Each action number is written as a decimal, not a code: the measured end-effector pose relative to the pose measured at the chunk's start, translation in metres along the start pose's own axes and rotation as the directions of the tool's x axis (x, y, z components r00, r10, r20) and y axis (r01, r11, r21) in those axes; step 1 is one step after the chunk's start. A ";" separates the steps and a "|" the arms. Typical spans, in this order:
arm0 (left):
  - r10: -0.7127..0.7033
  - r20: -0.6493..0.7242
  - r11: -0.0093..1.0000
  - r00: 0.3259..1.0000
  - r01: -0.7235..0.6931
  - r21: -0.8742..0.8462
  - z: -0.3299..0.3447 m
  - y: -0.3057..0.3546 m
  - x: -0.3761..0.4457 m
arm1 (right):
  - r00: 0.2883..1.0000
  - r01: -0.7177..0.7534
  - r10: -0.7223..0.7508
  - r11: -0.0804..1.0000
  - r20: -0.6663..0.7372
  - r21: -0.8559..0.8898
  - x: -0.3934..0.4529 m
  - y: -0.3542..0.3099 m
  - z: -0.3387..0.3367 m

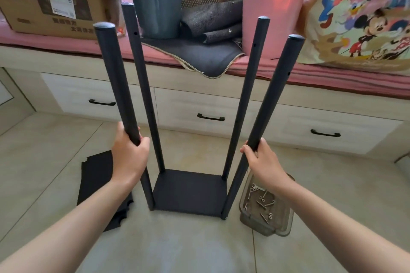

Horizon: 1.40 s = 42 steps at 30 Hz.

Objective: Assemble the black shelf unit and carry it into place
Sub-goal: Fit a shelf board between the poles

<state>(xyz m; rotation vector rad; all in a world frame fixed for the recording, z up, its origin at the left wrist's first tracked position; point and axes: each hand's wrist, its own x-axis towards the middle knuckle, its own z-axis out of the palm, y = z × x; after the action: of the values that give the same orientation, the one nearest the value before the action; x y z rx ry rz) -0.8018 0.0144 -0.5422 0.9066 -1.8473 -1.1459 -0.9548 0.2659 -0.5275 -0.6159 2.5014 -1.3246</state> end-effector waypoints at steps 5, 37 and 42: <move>0.053 0.046 0.997 0.998 -0.050 -0.058 -0.008 -0.002 0.002 | 0.993 0.053 -0.047 0.997 -0.104 0.059 0.015 -0.001 0.007; -0.118 -0.011 0.987 0.993 0.116 -0.111 0.000 -0.018 -0.038 | 0.994 0.104 -0.105 0.968 -0.005 0.230 0.018 0.022 -0.005; -0.147 0.156 0.989 0.977 0.148 0.011 -0.021 -0.025 -0.052 | 0.994 -0.040 0.043 0.999 0.104 -0.031 -0.004 0.026 -0.005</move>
<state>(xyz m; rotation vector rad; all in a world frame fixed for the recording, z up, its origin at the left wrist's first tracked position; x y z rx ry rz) -0.7554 0.0421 -0.5713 0.9916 -1.9306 -1.3423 -0.9602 0.2845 -0.5464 -0.6195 2.4396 -1.2114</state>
